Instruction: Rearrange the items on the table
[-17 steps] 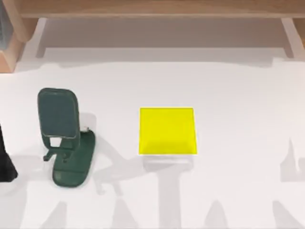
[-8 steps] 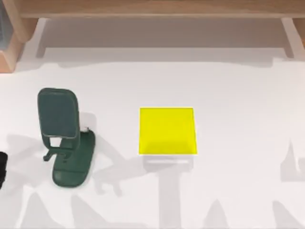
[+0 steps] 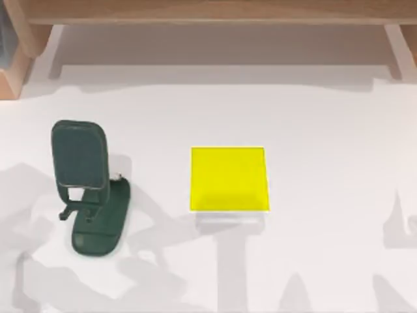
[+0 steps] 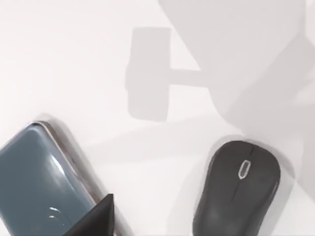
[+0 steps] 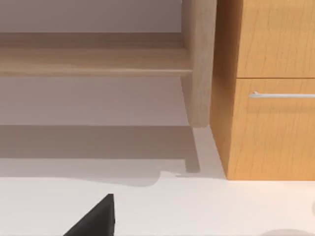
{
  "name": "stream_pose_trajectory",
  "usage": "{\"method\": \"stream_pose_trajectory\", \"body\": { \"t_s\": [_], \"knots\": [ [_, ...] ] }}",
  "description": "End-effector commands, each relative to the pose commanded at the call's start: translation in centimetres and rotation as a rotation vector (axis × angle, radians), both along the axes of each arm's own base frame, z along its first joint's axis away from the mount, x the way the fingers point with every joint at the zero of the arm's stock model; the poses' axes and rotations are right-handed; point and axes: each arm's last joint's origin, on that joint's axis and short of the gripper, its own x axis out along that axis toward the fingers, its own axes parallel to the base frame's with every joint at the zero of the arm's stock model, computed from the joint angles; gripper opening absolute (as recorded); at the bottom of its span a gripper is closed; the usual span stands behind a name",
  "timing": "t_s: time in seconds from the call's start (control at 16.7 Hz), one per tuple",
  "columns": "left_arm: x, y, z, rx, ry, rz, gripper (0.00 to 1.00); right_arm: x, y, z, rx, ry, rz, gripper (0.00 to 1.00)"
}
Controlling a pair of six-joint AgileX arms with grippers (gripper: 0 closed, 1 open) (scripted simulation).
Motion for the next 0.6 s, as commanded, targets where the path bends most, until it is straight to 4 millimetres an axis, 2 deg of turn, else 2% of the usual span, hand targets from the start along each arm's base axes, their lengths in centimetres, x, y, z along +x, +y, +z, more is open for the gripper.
{"method": "stream_pose_trajectory", "body": {
  "t_s": [0.42, 0.6],
  "knots": [
    [5.2, 2.9, -0.8, -0.002, 0.410, -0.177, 1.00, 0.0, 0.0, 0.0, 0.000, 0.000, 0.000, 1.00],
    [6.6, 4.0, -1.2, -0.022, 0.514, -0.233, 1.00, 0.0, 0.0, 0.0, 0.000, 0.000, 0.000, 1.00]
  ]
}}
